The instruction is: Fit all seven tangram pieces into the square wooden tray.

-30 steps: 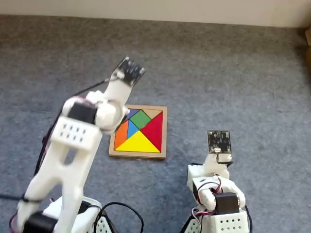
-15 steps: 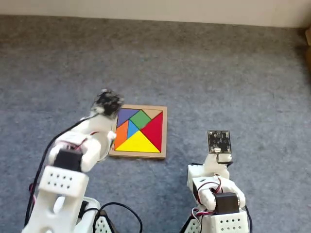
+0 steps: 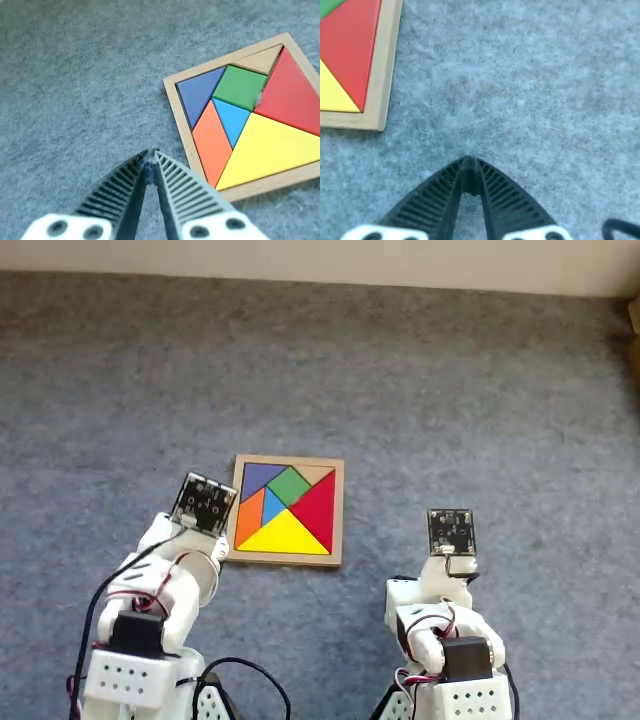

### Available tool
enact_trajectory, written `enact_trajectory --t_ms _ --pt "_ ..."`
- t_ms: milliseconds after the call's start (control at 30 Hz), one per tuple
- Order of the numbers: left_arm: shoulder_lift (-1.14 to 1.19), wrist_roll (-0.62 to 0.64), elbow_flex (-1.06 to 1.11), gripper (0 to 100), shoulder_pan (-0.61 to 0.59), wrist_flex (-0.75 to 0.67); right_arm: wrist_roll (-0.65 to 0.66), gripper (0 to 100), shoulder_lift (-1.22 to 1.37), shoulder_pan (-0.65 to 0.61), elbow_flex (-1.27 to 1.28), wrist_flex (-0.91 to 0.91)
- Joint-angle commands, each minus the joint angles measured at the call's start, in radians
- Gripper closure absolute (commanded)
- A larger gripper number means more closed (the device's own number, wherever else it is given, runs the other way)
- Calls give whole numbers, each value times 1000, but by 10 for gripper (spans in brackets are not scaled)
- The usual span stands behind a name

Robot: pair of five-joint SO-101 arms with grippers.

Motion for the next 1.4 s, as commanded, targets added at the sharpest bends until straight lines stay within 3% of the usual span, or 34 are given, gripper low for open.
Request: enact_trajectory --t_ms 0,233,467,600,733,1100,1367 --pt "-124 9 48 993 -8 -29 11 986 -18 4 142 5" --pt "-251 6 113 993 -8 -34 11 986 -18 4 142 5" --pt "-242 6 183 993 -8 -199 11 986 -18 4 142 5" --pt "-242 8 183 993 -12 -195 11 986 -18 4 142 5" --pt "-242 8 183 993 -13 -95 11 986 -18 4 142 5" --pt "-242 5 183 994 -16 351 11 986 -16 4 142 5" --pt "-242 6 183 994 -12 433 9 986 -16 4 140 5"
